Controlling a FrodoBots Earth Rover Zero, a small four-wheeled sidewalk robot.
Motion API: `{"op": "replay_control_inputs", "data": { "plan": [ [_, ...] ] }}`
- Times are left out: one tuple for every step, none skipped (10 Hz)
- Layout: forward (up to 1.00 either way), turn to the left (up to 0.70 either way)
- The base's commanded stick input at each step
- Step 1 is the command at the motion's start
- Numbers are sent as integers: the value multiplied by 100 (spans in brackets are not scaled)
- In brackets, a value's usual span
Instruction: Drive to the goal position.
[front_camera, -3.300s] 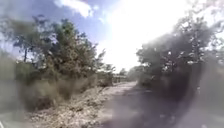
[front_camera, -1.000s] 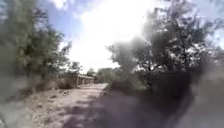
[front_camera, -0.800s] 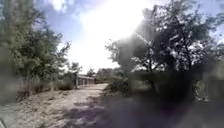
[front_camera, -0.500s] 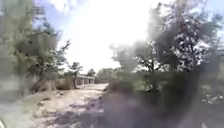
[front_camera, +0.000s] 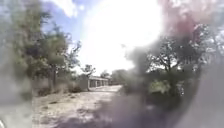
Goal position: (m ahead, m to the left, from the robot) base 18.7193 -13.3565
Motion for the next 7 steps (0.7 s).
{"op": "replay_control_inputs", "data": {
  "plan": [
    [70, 0],
    [70, 0],
    [70, 0],
    [70, 0],
    [70, 0],
    [70, 0],
    [70, 0]
  ]
}}
